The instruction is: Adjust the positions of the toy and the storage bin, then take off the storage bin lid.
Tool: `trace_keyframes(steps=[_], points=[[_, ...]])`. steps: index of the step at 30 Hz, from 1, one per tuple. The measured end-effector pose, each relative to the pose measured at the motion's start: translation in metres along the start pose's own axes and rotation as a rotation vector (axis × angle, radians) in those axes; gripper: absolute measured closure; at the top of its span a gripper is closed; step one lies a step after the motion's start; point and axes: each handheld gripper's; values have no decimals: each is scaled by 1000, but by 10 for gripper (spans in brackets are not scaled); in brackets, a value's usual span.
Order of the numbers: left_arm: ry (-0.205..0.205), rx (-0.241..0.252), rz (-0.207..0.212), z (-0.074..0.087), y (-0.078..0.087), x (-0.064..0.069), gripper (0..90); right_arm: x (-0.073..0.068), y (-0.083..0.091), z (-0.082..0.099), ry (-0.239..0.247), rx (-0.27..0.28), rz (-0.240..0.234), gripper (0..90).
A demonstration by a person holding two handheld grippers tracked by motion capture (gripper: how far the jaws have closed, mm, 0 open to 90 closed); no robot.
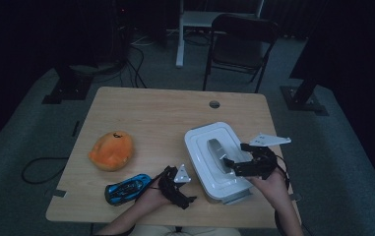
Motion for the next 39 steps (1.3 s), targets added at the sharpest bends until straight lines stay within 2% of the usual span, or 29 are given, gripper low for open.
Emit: trace_keyframes(steps=[3, 4, 6, 11, 21, 23, 27, 39], points=[[0, 0, 0, 0, 0, 0, 15, -6, -3, 1, 11, -11, -3, 154], [0, 0, 0, 0, 0, 0, 15, -11, -5, 2, 26, -18, 21, 186], [1, 1, 0, 0, 0, 0, 15, -14, -6, 3, 26, -19, 22, 216], [1, 1, 0, 0, 0, 0, 15, -16, -10, 3, 13, -33, 18, 238], [2, 1, -1, 0, 0, 0, 15, -18, -17, 5, 22, -63, 20, 290], [2, 2, -1, 0, 0, 0, 15, -20, -17, 5, 34, -63, 42, 342], [2, 1, -1, 0, 0, 0, 15, -21, -17, 5, 29, -64, 50, 388], [2, 0, -1, 0, 0, 0, 15, -25, -18, 6, 27, -89, 22, 515]])
Point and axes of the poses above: each handheld gripper's, and its own axes: y roughly backward along the jaws, z roughly out of its underside, x roughly to its right, and after that the axes turned 4 degrees about -z, right-handed
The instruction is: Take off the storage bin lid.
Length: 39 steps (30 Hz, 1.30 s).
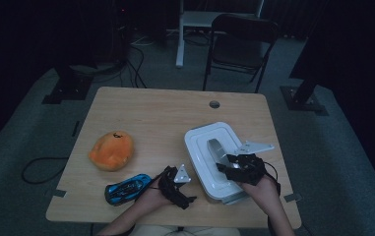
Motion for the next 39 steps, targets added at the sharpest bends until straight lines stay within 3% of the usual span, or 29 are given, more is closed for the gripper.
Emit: trace_keyframes(steps=[4, 11, 28, 39], points=[[0, 0, 0, 0, 0, 0, 15, -1, -1, 0, 3, 1, 1, 524], [1, 0, 1, 0, 0, 0, 15, -3, 0, 1, 5, 11, -16, 652], [2, 0, -2, 1, 1, 1, 15, 1, 10, -5, -6, 46, -16, 684], [2, 0, -3, 1, 1, 1, 15, 11, 23, -16, -9, 91, 24, 685]])
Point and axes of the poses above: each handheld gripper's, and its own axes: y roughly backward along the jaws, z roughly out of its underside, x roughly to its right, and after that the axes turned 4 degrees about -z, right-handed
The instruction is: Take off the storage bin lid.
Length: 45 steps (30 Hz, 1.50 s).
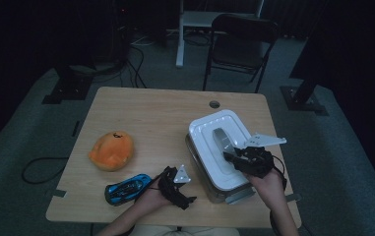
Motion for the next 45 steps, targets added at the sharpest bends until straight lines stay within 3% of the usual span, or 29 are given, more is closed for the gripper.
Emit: trace_keyframes(steps=[10, 31, 45], points=[[0, -1, 1, 0, 0, 0, 15, 16, 7, -6, -19, 21, 50, 685], [-2, -1, -1, 0, 0, 0, 15, 75, 22, -22, -113, 113, 216, 686], [1, 1, -2, 0, 0, 0, 15, 131, 17, 3, -207, 131, 310, 686]])
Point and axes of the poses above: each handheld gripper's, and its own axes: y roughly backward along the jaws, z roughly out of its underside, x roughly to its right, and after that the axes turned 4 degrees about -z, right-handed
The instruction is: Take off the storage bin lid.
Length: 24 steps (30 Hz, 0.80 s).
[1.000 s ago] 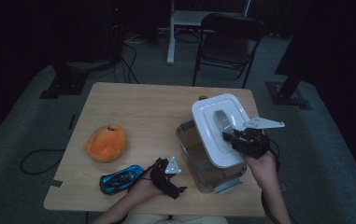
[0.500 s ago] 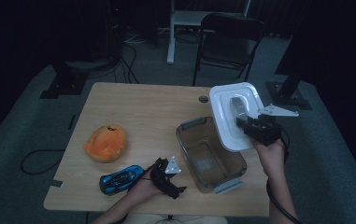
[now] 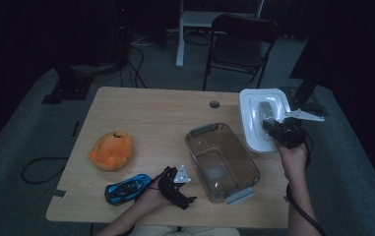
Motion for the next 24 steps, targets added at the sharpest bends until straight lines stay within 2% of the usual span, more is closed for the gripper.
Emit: trace_keyframes(steps=[4, 10, 14, 15, 16, 24], points=[[-3, -2, 0, 0, 0, 0, 15, 12, -12, 9, -24, -24, 30, 686], [-3, -3, -2, 0, 0, 0, 15, 26, -37, 30, -66, -56, 35, 685], [-2, -1, -2, 0, 1, 0, 15, 29, -49, 39, -85, -69, 34, 686], [1, 1, -3, 0, 0, 0, 15, 32, -61, 48, -105, -89, 26, 685], [-2, -2, -2, 0, 1, 0, 15, 32, -66, 51, -113, -96, 23, 685], [-6, -5, -2, 0, 1, 0, 15, 33, -85, 62, -132, -122, 10, 685]])
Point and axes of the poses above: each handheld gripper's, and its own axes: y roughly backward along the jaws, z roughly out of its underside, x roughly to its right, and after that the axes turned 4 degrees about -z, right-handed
